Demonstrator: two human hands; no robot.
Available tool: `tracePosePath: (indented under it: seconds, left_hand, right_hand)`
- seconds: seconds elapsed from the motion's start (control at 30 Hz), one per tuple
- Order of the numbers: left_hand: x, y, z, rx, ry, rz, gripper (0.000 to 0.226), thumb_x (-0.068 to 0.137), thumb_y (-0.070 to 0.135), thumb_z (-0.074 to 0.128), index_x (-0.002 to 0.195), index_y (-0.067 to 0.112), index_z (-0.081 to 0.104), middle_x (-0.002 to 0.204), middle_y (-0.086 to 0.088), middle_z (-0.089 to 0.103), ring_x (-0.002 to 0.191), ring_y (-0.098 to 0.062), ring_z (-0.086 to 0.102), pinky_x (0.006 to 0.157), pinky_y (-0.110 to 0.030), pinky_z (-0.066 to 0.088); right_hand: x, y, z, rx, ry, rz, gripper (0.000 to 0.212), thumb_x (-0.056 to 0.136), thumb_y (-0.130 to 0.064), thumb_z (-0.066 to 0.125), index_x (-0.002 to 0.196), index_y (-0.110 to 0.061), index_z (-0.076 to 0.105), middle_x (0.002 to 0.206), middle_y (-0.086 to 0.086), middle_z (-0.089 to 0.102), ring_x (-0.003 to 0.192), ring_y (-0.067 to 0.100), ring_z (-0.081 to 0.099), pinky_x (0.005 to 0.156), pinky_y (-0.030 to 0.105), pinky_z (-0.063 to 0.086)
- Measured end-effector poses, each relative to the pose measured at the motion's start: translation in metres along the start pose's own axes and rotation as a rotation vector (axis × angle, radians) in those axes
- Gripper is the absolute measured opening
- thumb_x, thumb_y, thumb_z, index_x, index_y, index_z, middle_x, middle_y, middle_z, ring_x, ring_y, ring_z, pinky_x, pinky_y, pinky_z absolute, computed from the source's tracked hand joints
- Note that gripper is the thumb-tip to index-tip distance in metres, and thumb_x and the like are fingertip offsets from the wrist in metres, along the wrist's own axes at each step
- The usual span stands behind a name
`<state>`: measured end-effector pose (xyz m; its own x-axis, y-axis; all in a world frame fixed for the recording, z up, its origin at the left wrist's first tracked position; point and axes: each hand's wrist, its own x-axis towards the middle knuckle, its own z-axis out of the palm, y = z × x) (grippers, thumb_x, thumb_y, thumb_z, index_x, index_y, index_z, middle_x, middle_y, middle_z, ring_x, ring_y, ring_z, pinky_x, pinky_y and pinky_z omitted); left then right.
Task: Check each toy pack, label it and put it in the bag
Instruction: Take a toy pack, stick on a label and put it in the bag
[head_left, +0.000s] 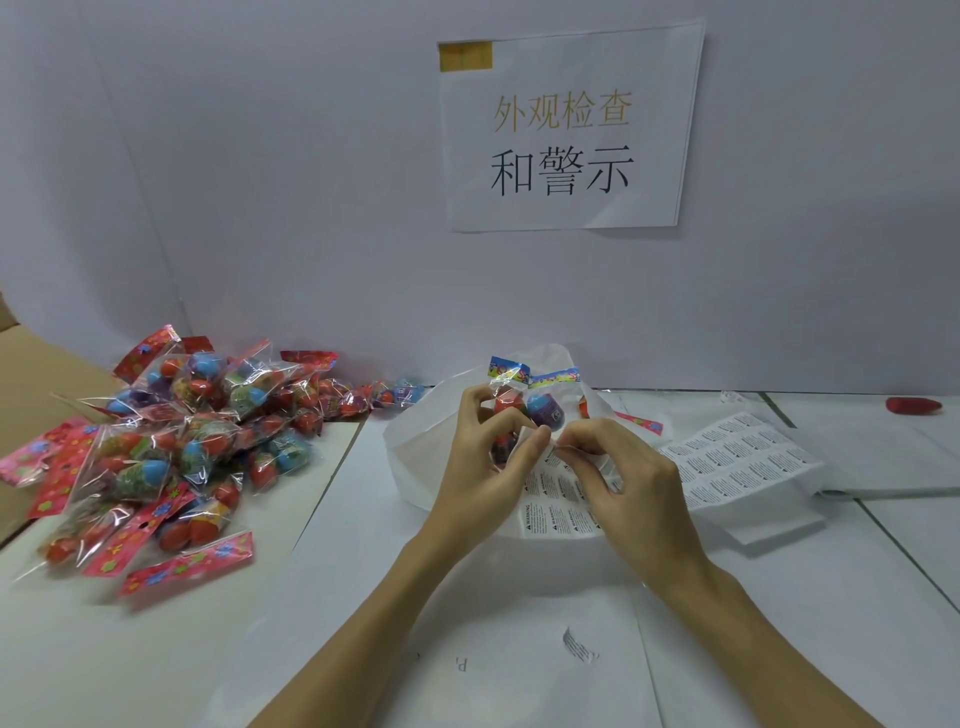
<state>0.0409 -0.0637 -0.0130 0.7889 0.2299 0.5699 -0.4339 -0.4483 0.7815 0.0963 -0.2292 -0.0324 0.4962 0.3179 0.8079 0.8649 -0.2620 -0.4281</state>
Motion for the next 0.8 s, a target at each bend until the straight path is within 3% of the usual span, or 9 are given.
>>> tracePosePath:
  seconds: [0.37, 0.57, 0.8]
  left_hand:
    - [0.0000, 0.0024, -0.0005, -0.017, -0.002, -0.019, 0.016, 0.099, 0.018, 0.069, 0.085, 0.026, 0.069, 0.124, -0.003, 0.047, 0.112, -0.014, 0.059, 0.086, -0.018, 0.048]
    - [-0.0011, 0.0026, -0.0002, 0.005, 0.006, -0.045, 0.018, 0.099, 0.016, 0.070, 0.081, 0.017, 0.068, 0.121, -0.003, 0.048, 0.110, -0.012, 0.059, 0.086, -0.017, 0.047]
    - [-0.0006, 0.0024, 0.0011, 0.037, 0.021, -0.054, 0.024, 0.099, 0.020, 0.069, 0.076, 0.018, 0.063, 0.120, -0.004, 0.049, 0.108, -0.013, 0.059, 0.084, -0.016, 0.045]
  right_hand:
    - [0.0000, -0.0003, 0.0003, 0.014, -0.010, -0.003, 0.010, 0.095, -0.016, 0.075, 0.104, -0.017, 0.072, 0.095, -0.012, 0.069, 0.089, 0.005, 0.067, 0.080, 0.023, 0.054]
    - [0.0001, 0.0010, 0.0005, 0.052, -0.048, 0.039, 0.015, 0.092, -0.010, 0.078, 0.103, -0.017, 0.072, 0.096, -0.014, 0.070, 0.091, 0.003, 0.068, 0.081, 0.016, 0.053]
    - [-0.0023, 0.0042, 0.0016, 0.010, -0.047, 0.013, 0.013, 0.096, -0.018, 0.074, 0.104, -0.023, 0.066, 0.093, -0.016, 0.067, 0.086, 0.003, 0.065, 0.080, 0.012, 0.048]
